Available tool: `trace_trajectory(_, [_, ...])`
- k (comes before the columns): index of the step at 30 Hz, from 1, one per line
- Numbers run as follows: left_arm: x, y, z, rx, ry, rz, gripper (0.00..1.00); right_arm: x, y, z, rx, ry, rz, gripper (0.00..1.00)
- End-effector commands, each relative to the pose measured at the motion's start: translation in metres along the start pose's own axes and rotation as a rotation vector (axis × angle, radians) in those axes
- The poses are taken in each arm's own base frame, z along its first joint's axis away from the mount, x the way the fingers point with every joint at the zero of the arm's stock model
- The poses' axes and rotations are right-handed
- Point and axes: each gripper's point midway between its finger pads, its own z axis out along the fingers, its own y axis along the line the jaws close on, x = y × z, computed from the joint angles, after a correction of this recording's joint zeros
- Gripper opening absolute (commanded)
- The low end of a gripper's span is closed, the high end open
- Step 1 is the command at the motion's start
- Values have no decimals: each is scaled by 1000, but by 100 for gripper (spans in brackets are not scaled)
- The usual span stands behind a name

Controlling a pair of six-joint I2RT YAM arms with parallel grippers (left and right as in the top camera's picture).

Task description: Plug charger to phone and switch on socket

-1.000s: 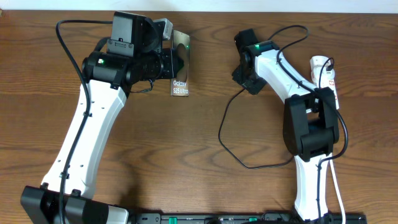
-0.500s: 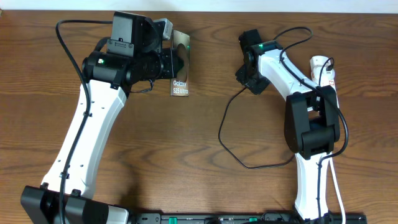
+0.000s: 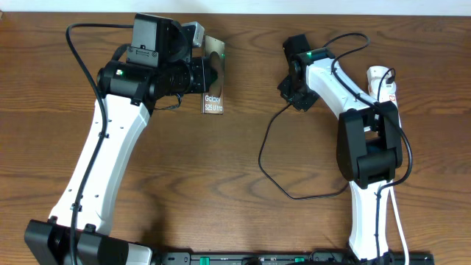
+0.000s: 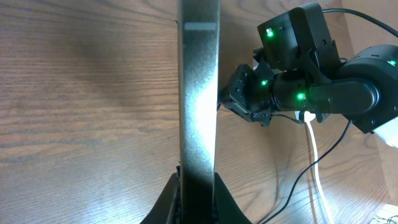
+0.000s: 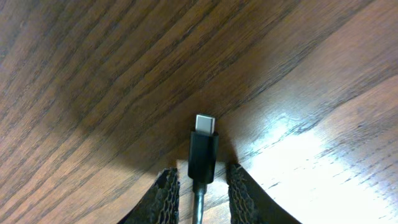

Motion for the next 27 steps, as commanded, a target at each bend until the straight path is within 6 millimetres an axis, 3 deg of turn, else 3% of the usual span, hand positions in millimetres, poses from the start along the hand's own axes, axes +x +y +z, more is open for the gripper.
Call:
trace_trajectory(1, [-2, -7, -1, 29, -5, -3, 7, 8, -4, 15, 17, 48, 11, 25])
trace_trajectory(18, [-2, -7, -1, 29, -4, -3, 7, 6, -13, 27, 59, 39, 14, 22])
trace_trajectory(27, [-2, -7, -1, 29, -4, -3, 7, 9, -9, 28, 38, 63, -1, 7])
